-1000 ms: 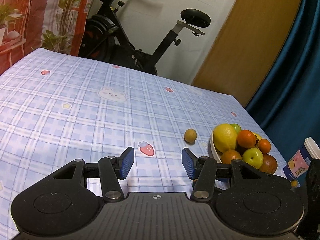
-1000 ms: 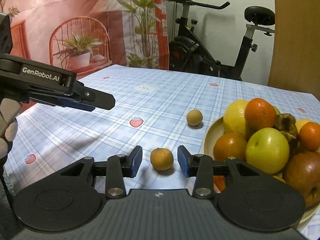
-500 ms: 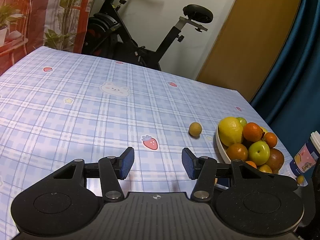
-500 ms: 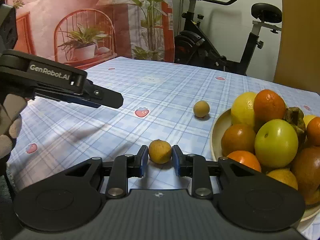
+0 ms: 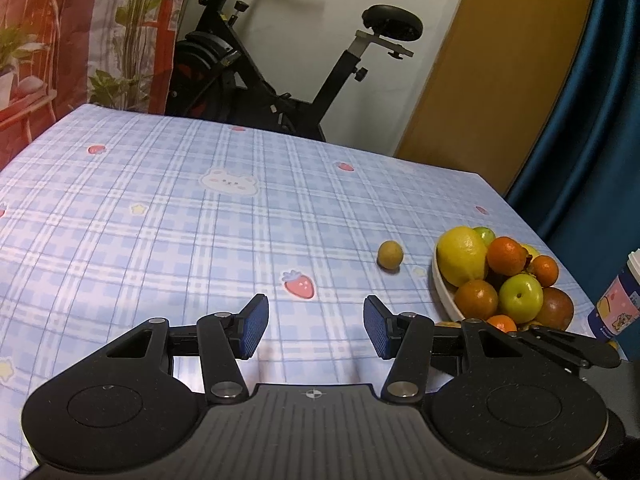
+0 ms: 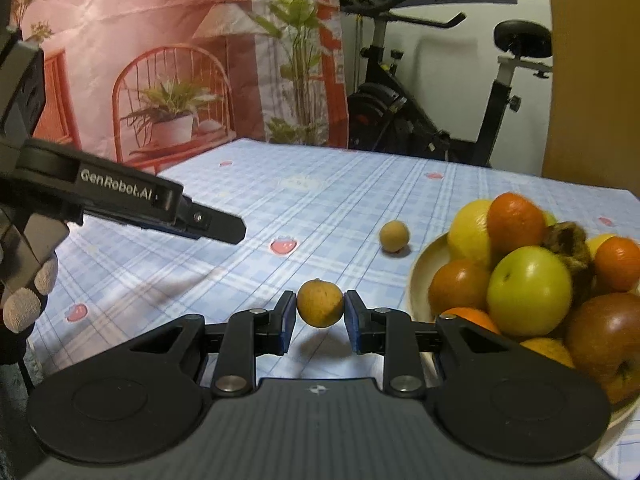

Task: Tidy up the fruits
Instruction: 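Carry the small brown fruit toward the cream plate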

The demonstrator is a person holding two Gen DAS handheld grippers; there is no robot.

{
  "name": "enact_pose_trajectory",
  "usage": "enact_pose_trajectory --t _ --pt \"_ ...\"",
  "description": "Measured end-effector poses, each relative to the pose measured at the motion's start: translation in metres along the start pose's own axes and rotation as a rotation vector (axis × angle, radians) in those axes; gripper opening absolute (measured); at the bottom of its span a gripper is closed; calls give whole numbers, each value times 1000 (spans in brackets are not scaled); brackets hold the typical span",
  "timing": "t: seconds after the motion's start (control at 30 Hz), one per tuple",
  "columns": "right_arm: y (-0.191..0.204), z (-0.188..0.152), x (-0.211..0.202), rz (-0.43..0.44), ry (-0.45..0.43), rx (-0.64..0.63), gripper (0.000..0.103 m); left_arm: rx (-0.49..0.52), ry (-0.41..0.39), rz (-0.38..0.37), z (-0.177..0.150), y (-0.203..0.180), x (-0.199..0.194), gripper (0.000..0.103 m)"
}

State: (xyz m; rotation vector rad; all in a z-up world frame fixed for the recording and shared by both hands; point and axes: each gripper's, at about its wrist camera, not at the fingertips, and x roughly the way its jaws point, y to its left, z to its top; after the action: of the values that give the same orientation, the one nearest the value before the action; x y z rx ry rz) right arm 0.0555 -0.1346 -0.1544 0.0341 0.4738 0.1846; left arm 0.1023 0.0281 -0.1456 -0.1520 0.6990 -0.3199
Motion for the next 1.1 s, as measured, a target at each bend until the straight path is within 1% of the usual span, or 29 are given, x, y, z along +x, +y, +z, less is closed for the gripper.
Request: enact_pose_trajectory --t 0.27,0.37,0.43,0.47,0.5,0.6,0.73,0.87,1.0,1.07,1.1 --pt "-23 2 -23 -6 -79 90 28 92 -29 -10 22 -25 3 54" --pt "-33 6 -36 -9 -129 114 28 134 -32 -10 30 -39 12 54" --pt "-40 8 -45 -13 -161 130 28 154 -29 -8 36 -47 23 52" --pt "-45 9 -48 -17 -174 140 28 161 -25 -8 37 -51 29 49" --pt "-49 10 -52 -24 -187 150 28 165 -18 -9 39 -54 35 44" --pt "-61 10 -63 -43 -219 177 28 167 15 -11 43 -63 56 44" --pt "-81 10 -75 -72 -255 228 28 180 48 11 43 -71 80 44" --pt "-100 7 -83 -86 -288 287 28 181 76 27 43 -73 95 44" --pt "-111 6 -86 -93 -307 323 28 201 98 49 42 -74 105 43" --pt "-115 5 -87 -91 -309 336 28 202 105 60 41 -73 108 42" --pt "-117 4 -87 -90 -310 342 28 198 112 63 41 -72 110 38"
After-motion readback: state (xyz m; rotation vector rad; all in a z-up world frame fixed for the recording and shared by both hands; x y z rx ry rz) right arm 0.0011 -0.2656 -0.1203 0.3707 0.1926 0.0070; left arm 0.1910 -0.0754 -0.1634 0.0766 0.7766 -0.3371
